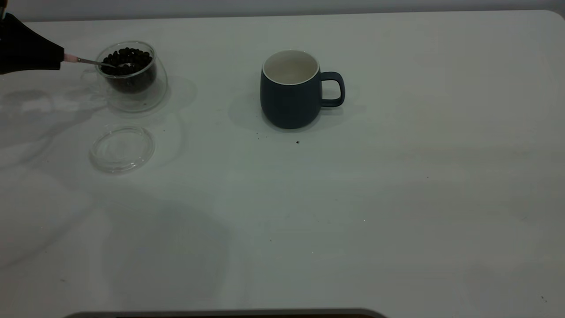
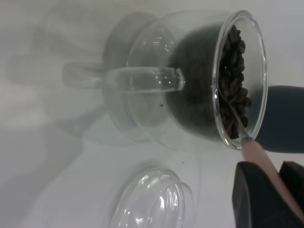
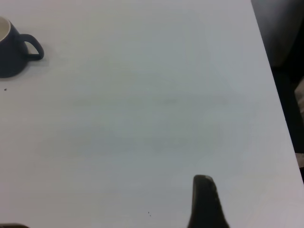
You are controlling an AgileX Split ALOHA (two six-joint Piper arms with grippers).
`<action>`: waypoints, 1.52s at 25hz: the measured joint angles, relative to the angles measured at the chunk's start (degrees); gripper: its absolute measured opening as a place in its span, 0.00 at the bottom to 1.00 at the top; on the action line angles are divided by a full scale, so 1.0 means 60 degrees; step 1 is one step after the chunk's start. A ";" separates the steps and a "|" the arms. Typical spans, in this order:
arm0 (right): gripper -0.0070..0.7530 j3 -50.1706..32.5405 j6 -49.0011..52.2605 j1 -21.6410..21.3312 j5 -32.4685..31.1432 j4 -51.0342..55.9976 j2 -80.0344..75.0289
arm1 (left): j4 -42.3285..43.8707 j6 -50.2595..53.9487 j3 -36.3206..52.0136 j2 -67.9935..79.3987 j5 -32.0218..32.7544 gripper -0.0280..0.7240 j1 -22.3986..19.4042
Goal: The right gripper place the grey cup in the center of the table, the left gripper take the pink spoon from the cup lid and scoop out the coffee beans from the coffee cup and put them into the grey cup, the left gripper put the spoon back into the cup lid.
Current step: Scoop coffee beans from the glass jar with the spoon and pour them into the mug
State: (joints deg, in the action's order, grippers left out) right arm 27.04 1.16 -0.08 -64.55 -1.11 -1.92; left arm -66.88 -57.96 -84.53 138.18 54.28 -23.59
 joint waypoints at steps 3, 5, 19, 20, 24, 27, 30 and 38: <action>0.71 0.0000 0.0000 0.0000 0.0000 0.0000 0.0000 | -0.0012 0.0000 0.0000 0.0000 0.0061 0.20 -0.0052; 0.71 0.0000 0.0000 0.0000 0.0000 0.0000 0.0000 | -0.0017 0.0000 0.0000 0.0008 0.0138 0.20 -0.0097; 0.71 0.0000 0.0000 0.0000 0.0000 0.0000 0.0000 | -0.0374 -0.0076 0.0000 0.0008 0.0701 0.20 -0.0299; 0.71 0.0000 0.0000 0.0000 0.0000 0.0000 0.0000 | -0.0397 -0.0100 0.0000 0.0008 0.0737 0.20 -0.0299; 0.71 0.0000 0.0000 0.0000 0.0000 0.0000 0.0000 | -0.0440 -0.0322 0.0000 0.0008 0.0962 0.20 -0.0299; 0.71 0.0000 0.0000 0.0000 0.0000 0.0000 0.0000 | -0.0440 -0.0455 0.0000 0.0008 0.1169 0.20 -0.0299; 0.71 0.0000 0.0000 0.0000 0.0000 0.0000 0.0000 | -0.0440 -0.0525 0.0000 0.0008 0.1338 0.20 -0.0320; 0.71 0.0000 0.0000 0.0000 0.0000 0.0000 0.0000 | -0.0468 -0.0676 0.0000 0.0008 0.1904 0.20 -0.0394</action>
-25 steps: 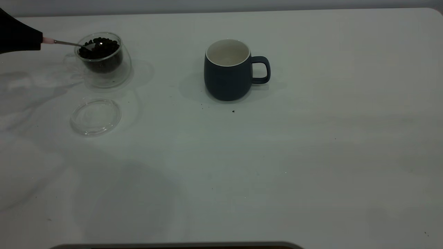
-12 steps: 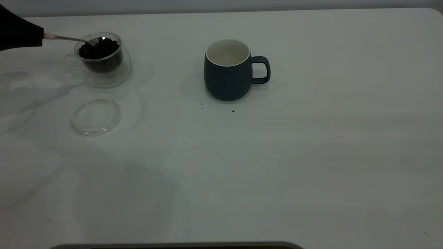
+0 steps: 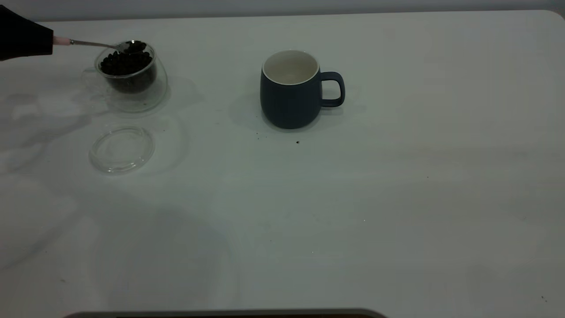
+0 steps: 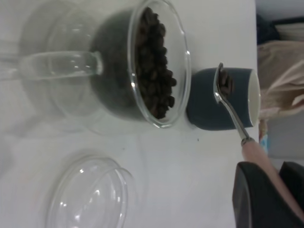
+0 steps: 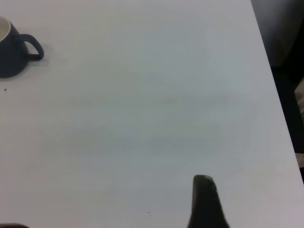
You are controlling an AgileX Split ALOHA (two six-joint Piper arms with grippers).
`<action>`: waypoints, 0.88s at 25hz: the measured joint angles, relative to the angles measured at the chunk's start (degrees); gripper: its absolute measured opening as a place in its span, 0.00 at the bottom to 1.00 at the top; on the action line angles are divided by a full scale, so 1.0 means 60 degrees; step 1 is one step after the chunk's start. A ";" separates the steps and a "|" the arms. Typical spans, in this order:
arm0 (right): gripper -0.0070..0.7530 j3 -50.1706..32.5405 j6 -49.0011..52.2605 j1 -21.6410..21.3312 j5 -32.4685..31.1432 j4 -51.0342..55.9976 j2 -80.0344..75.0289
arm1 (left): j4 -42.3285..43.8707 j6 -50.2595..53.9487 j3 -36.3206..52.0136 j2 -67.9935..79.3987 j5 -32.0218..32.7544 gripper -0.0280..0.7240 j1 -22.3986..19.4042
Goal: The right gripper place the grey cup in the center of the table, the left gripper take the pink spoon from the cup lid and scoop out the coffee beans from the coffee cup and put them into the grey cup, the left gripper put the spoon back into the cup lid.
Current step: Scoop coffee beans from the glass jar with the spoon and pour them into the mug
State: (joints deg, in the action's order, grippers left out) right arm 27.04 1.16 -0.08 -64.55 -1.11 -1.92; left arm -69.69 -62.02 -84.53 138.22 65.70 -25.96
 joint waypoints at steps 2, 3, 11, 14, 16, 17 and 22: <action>0.71 0.0000 0.0000 0.0000 0.0000 0.0000 0.0000 | -0.0066 0.0000 0.0000 0.0000 0.0019 0.20 0.0000; 0.71 0.0000 0.0000 0.0000 0.0000 0.0000 0.0000 | -0.0145 0.0000 0.0000 0.0000 0.0019 0.20 0.0000; 0.71 0.0000 0.0000 0.0000 0.0000 0.0000 0.0000 | -0.0472 0.0000 0.0000 0.0000 0.0031 0.20 0.0083; 0.71 0.0000 0.0000 0.0000 0.0000 0.0000 0.0000 | -0.0484 0.0000 0.0000 0.0000 0.0031 0.20 0.0329; 0.71 0.0000 0.0000 0.0000 0.0000 0.0000 0.0000 | -0.0498 0.0000 0.0000 0.0000 0.0031 0.20 0.0595; 0.71 0.0000 0.0000 0.0000 0.0000 0.0000 0.0000 | -0.0535 0.0000 0.0000 0.0000 0.0031 0.20 0.0718; 0.71 0.0000 0.0000 0.0000 0.0000 0.0000 0.0000 | -0.0954 0.0000 0.0000 0.0000 0.0031 0.20 0.1430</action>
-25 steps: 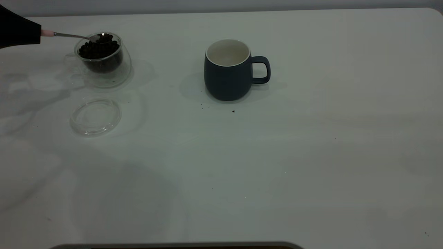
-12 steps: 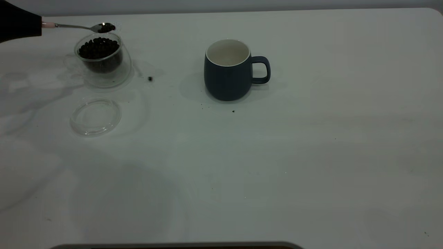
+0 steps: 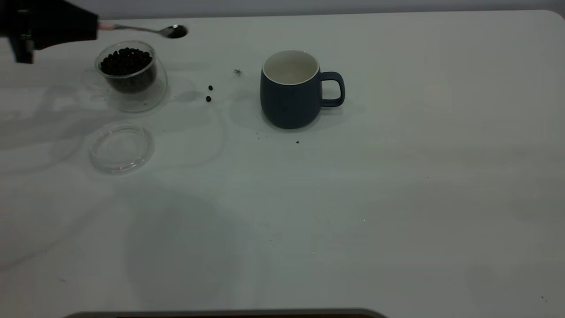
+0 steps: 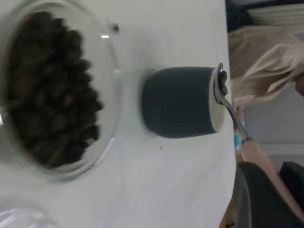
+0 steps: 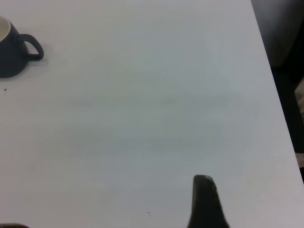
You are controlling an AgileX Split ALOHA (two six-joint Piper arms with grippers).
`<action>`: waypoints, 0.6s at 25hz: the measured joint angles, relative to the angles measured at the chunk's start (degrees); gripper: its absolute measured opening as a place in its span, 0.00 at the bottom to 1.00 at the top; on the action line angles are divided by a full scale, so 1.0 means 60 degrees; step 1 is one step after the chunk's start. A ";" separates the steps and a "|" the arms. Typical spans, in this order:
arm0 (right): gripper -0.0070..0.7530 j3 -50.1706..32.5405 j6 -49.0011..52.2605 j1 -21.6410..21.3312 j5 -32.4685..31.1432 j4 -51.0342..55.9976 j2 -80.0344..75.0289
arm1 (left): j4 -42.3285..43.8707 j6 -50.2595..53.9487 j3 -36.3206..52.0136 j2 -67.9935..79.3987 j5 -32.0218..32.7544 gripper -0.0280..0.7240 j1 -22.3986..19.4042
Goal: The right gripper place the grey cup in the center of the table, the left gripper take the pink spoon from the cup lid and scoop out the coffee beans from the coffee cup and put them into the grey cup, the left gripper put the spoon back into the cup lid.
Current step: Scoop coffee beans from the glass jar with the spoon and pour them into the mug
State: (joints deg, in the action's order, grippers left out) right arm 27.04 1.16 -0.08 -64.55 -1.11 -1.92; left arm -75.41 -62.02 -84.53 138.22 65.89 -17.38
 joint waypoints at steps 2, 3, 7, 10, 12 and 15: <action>0.71 0.0000 0.0000 0.0000 0.0000 0.0000 0.0000 | -0.0142 0.0000 0.0000 0.0000 0.0000 0.20 0.0287; 0.71 0.0000 0.0000 0.0000 0.0000 0.0000 0.0000 | -0.0186 0.0000 0.0000 0.0000 0.0000 0.20 0.0406; 0.71 0.0000 0.0000 0.0000 0.0000 0.0000 0.0000 | -0.0232 0.0000 0.0000 0.0000 0.0000 0.20 0.0980; 0.71 0.0000 0.0000 0.0000 0.0000 0.0000 0.0000 | -0.0242 -0.0010 0.0000 0.0000 -0.0150 0.20 0.1411; 0.71 0.0000 0.0000 0.0000 0.0000 0.0000 0.0000 | -0.0242 -0.0074 0.0000 0.0000 -0.0425 0.20 0.1688; 0.71 0.0000 0.0000 0.0000 0.0000 0.0000 0.0000 | -0.0244 -0.0104 0.0000 0.0000 -0.0822 0.20 0.2036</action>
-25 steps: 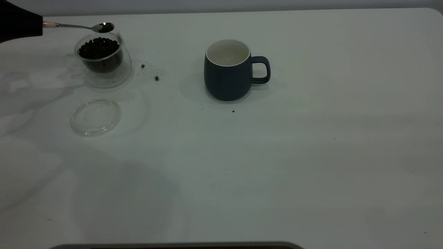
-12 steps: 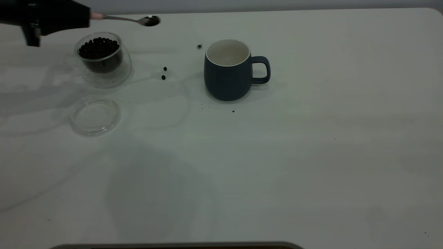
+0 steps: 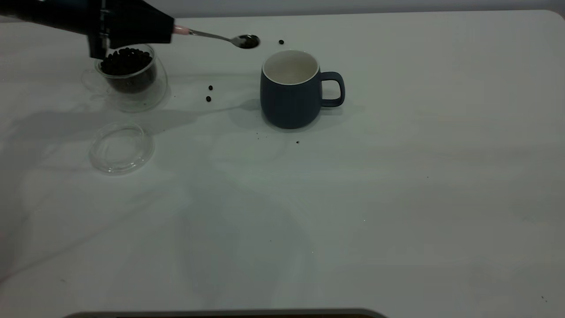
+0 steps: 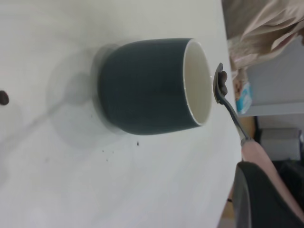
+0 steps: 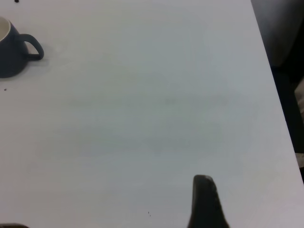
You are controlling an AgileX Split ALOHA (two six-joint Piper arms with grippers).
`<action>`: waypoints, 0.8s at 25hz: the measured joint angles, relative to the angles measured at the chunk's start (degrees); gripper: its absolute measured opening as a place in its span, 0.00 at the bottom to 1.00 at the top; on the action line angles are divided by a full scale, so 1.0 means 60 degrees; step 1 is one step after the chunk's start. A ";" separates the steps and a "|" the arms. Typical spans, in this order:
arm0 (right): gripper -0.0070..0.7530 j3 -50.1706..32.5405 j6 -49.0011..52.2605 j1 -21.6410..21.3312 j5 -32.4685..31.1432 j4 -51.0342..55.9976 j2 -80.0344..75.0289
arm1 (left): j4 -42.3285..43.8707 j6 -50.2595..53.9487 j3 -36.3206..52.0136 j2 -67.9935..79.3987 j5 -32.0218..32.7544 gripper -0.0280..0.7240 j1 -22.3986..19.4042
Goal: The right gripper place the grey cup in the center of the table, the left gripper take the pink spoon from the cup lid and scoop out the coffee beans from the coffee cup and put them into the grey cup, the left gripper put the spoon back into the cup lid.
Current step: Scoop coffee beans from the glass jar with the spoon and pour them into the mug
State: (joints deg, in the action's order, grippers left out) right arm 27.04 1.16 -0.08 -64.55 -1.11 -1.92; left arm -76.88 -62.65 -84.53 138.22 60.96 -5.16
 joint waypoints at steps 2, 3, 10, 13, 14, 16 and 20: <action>0.71 0.0000 0.0000 0.0000 0.0000 0.0000 0.0000 | -0.0009 -0.0044 0.0000 0.0000 -0.0201 0.20 0.0186; 0.71 0.0000 0.0000 0.0000 0.0000 0.0000 0.0000 | -0.0009 -0.0097 0.0000 0.0000 -0.0303 0.20 0.0284; 0.71 -0.0007 0.0000 0.0000 0.0000 0.0000 0.0000 | -0.0047 -0.0902 0.0000 0.0000 -0.1274 0.20 0.0950; 0.71 -0.0007 0.0000 0.0000 0.0000 0.0000 0.0000 | -0.0066 -0.2115 0.0000 0.0000 -0.1603 0.20 0.1197; 0.71 -0.0007 0.0000 0.0000 0.0000 0.0000 0.0000 | -0.0066 -0.2691 0.0000 0.0000 -0.1689 0.20 0.1263; 0.71 -0.0007 0.0000 0.0000 0.0000 0.0000 0.0000 | -0.0093 -0.3778 0.0000 0.0000 -0.1741 0.20 0.1330; 0.71 -0.0007 0.0000 0.0000 0.0000 0.0000 0.0000 | -0.0501 -0.5616 0.0000 0.0000 -0.1749 0.20 0.1375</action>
State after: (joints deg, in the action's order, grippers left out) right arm 27.00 1.16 -0.08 -64.55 -1.11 -1.92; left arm -79.88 -96.34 -84.53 138.22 50.46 3.09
